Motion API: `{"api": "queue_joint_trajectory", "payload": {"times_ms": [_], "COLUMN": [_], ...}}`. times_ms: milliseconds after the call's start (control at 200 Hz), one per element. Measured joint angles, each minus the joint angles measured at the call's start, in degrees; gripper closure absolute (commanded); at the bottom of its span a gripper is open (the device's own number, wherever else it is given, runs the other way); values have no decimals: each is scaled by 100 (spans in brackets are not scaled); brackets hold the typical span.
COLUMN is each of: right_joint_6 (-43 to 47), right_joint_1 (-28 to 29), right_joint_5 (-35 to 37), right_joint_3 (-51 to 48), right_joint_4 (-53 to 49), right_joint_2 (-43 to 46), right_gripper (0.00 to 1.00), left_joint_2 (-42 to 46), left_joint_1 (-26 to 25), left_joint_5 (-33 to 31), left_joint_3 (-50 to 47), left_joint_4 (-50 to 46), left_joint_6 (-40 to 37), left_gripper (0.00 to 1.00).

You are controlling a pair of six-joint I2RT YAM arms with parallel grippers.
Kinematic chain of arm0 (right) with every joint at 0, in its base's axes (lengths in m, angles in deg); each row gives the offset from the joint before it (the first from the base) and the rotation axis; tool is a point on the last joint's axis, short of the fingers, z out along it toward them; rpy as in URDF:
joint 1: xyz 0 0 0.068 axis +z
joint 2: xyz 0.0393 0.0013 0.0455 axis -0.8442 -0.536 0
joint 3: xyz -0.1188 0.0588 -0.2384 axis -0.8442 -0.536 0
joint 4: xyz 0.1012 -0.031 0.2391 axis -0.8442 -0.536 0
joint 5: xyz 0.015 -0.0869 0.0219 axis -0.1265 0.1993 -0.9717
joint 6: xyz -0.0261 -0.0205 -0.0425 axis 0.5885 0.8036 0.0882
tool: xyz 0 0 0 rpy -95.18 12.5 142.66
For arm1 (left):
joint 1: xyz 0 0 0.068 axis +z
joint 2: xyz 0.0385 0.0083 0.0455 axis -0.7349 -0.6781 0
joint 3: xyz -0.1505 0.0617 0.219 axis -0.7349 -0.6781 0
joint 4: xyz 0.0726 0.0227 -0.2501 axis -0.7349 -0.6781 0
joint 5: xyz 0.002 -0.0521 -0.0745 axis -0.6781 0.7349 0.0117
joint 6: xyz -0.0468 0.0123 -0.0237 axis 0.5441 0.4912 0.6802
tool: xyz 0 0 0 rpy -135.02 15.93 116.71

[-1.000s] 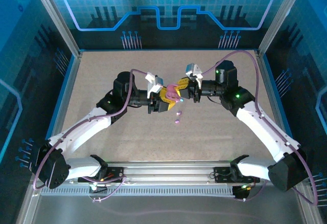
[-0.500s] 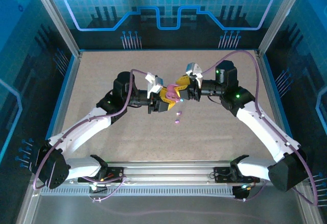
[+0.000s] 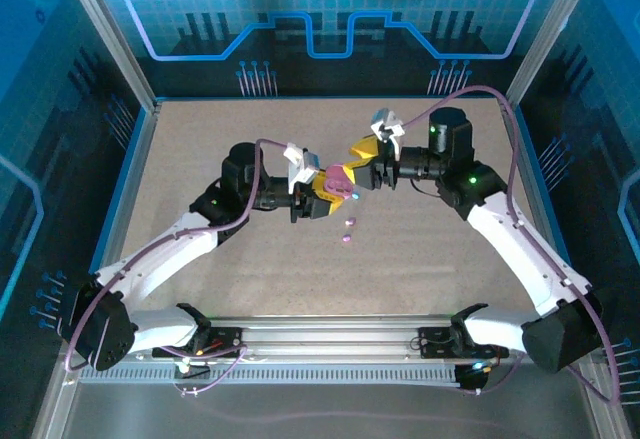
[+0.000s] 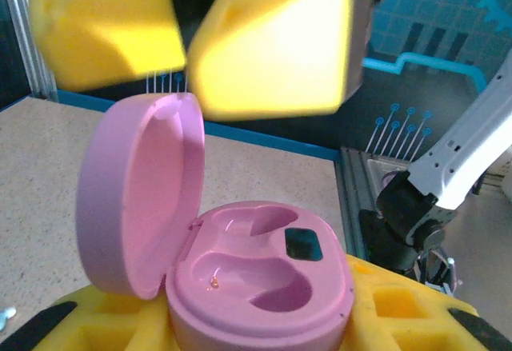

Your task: Insert the wireless bluetooth earbuds into the charging case

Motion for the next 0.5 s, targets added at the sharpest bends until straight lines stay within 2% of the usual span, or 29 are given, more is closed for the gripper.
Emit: {"api": "queue_joint_trajectory", "payload": {"times_ms": [180, 355, 500], "right_joint_6": [-483, -1204, -1862], "right_joint_1": [-120, -649, -1178], "right_joint_5": [358, 1303, 1764], "right_joint_3": [184, 284, 269], "right_joint_4": [-289, -802, -1403], "right_joint_2": [313, 560, 127], "right_gripper": [39, 48, 53], "left_joint_2": [0, 7, 122], "left_joint_1": [-11, -11, -11], "left_joint_5": [-376, -743, -1038], "left_joint_3": [-402, -730, -949], "left_joint_4": [511, 1047, 1290], "left_joint_6": [164, 302, 304], "left_gripper": [67, 68, 68]}}
